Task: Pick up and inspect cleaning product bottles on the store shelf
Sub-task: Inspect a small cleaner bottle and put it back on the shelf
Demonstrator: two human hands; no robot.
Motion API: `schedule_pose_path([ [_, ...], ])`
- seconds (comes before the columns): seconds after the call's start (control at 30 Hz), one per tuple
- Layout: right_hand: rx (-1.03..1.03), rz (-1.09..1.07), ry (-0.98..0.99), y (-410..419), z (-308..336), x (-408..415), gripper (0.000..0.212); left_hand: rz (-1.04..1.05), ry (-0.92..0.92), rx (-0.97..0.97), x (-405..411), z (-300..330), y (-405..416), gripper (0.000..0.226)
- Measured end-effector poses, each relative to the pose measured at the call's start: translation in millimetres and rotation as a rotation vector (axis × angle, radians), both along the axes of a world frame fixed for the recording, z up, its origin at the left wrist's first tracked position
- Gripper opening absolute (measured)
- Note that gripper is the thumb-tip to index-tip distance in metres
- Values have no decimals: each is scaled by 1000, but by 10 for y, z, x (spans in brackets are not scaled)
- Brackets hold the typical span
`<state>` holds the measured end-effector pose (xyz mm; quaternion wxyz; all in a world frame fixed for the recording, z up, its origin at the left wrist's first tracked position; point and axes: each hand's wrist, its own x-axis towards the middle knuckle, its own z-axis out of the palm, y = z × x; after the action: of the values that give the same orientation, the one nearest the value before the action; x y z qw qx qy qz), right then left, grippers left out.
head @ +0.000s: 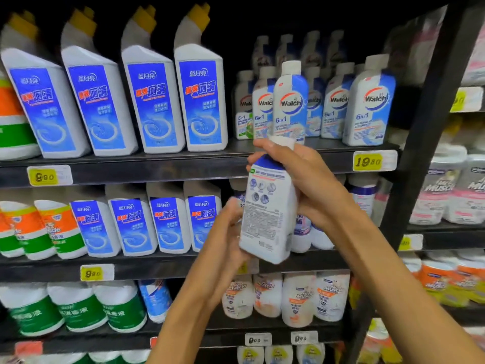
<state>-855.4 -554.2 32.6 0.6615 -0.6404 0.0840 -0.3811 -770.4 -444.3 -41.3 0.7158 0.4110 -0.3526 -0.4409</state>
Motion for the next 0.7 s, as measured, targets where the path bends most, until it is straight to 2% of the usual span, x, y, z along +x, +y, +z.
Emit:
schedule_pose_path([
  [0.07, 23, -32, 5, 23, -1, 23, 19, 54, -130, 25, -74, -14, -23, 53],
  [0.1, 69, 4, -27, 26, -2, 25, 20, 52, -139, 14, -108, -35, -27, 53],
  [0.17, 143, 97, -104, 4, -11, 12, 22, -32, 27, 2, -149, -43, -8, 55],
  [0.23, 200, 180, -125, -10, -19, 24, 32, -210, 200, 3, -193, -8, 6, 53],
  [0.3, 253, 268, -85, 2, -17, 57, 40, -325, 212, 6, -231, 25, 29, 53],
  [0.33, 244, 282, -72, 5, -9, 70, 36, -338, 178, 17, -240, 16, 23, 56],
  [0.47, 147, 85, 7, -30, 30, 78, 27, -234, 150, 6, -126, 96, 55, 64],
  [0.57, 91, -17, 68, -46, 46, 106, 23, -244, 163, 30, -63, 154, 88, 67],
  [0.63, 172, -4, 81, -45, 23, 123, 24, -286, 247, 38, -53, 95, 81, 62],
  [0.7, 337, 85, 75, -25, 0, 105, 27, -360, 441, -36, -74, 85, 120, 60],
])
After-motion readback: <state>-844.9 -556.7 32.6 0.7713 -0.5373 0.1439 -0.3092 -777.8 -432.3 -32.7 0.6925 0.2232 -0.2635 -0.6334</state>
